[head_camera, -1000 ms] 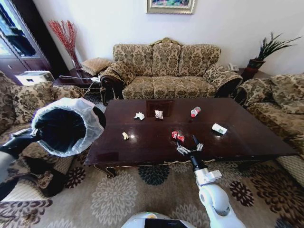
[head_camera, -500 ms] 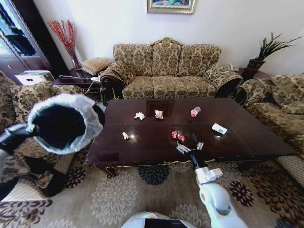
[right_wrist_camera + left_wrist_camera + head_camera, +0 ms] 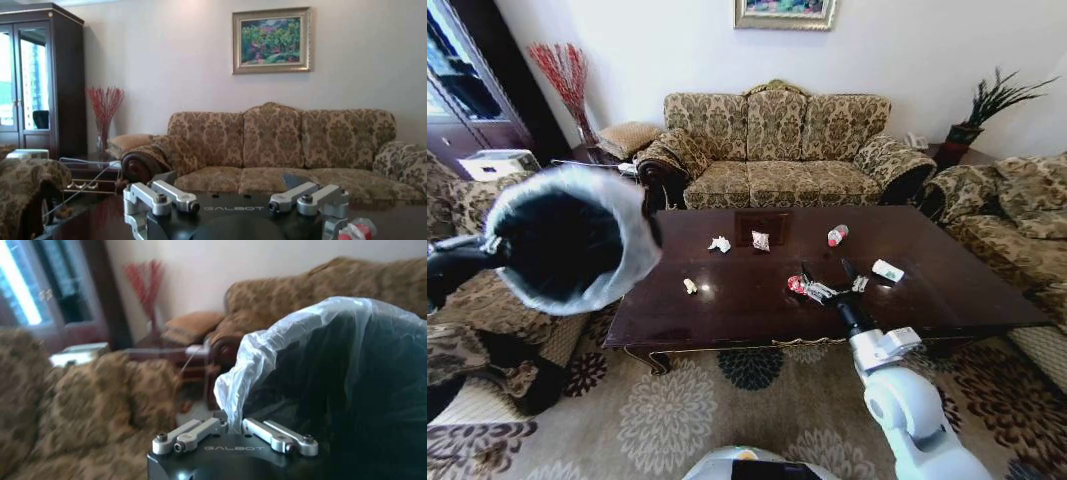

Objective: Move to the front of the table and place the trash on the table into the trash bin.

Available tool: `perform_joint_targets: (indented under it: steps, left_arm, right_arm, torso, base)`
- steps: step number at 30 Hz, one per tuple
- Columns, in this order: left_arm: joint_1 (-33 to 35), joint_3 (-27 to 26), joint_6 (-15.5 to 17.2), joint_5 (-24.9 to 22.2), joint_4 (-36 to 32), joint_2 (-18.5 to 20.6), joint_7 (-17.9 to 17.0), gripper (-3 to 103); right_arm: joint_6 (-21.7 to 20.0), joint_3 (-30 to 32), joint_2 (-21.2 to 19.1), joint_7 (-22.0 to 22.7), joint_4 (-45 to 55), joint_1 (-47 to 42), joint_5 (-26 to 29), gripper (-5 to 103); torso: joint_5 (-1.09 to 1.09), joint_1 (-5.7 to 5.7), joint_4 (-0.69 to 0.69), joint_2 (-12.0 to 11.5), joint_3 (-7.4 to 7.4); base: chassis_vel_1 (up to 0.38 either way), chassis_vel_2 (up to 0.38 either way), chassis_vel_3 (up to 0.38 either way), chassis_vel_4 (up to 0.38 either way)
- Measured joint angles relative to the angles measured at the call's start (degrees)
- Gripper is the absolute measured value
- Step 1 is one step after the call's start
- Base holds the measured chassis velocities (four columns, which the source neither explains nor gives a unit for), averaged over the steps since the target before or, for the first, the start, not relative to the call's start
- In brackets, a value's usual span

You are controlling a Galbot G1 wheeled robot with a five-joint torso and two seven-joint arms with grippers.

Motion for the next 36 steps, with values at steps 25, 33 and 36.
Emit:
perform_joint_targets:
  steps: [25, 33, 36]
  left_arm:
    - [-4.4, 9.7, -6.7, 2.9, 9.7, -0.2, 1.9, 0]
    - [-5.0, 10.8, -9.0, 4.7, 13.1, 3.9, 2.0, 0]
    - [-5.0, 10.5, -9.2, 2.7, 13.7, 4.9, 2.0, 0]
  right_arm:
    - [9.7, -9.7, 5.0, -4.9, -17.6, 9.4, -7.0, 100]
    - [9.4, -13.2, 6.5, -5.6, -21.4, 14.5, -6.7, 100]
    - [9.2, -15.1, 7.5, -5.6, -23.1, 16.0, -6.8, 100]
  torso:
    - [0.07, -0.01, 0.02, 0.0, 0.0]
    - [0.08, -0.01, 0.04, 0.0, 0.0]
    - [0.08, -0.01, 0.03, 0.0, 0.0]
  base:
    - [0.0, 0.0, 0.0, 0.0]
    - [0.0, 0.0, 0.0, 0.0]
    - [0.033, 0.039, -0.029, -0.045]
